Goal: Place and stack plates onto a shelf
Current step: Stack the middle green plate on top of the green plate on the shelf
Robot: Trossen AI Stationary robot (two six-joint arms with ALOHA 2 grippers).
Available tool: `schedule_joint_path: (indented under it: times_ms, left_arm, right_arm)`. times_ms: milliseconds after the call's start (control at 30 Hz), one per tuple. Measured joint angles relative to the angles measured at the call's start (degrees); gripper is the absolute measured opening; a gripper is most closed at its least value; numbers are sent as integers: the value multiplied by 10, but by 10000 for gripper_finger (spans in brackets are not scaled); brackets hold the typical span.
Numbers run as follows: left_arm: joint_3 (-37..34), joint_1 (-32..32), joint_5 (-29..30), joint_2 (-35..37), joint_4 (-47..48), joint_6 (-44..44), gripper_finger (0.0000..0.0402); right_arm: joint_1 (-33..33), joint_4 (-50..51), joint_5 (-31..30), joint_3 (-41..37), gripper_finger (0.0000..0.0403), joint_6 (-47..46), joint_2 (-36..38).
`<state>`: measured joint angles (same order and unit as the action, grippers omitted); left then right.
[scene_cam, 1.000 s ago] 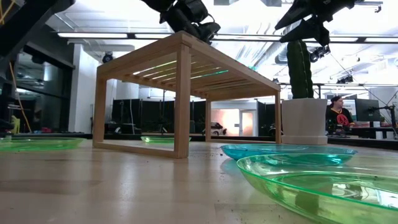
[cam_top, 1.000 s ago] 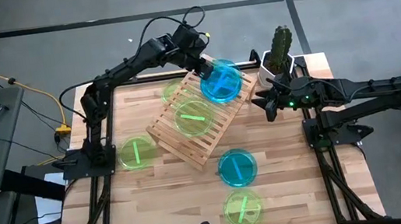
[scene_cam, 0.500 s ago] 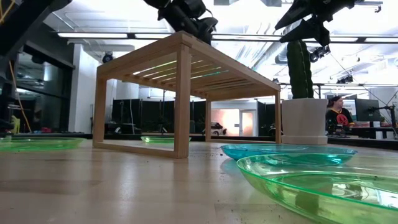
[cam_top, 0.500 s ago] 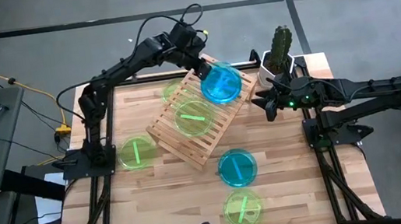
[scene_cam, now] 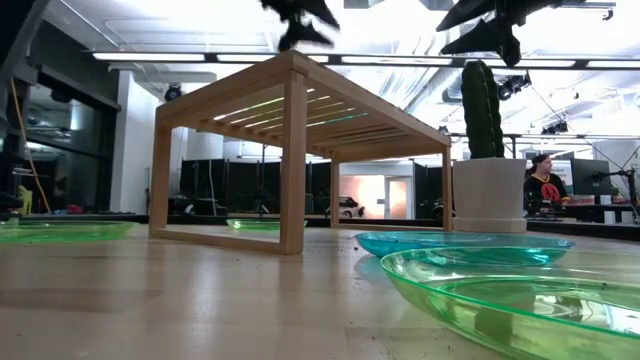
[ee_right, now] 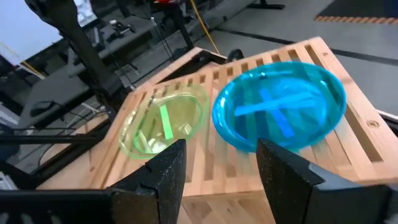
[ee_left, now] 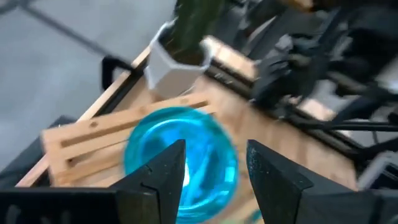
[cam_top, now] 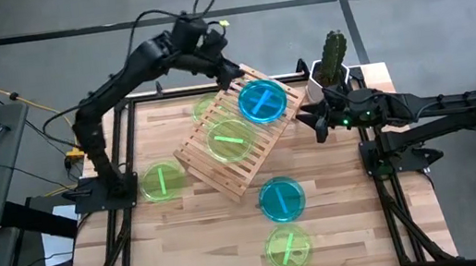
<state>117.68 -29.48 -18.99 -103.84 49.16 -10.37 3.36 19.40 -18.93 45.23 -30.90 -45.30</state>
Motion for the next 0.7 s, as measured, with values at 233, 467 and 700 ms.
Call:
schedule_joint_path:
  times_ms: [233,467,700]
  left_arm:
    - [-135,98,54,152,-157,-5,161]
    - [-431,195,175,355,-387,-31,161]
    - [-594,223,253,485,-480,-46,161]
  right_arm:
    - [0,-9,16,0,177,14,0]
    - [0,-8,29,0,177,29,0]
    - [0,-8,29,0,177,29,0]
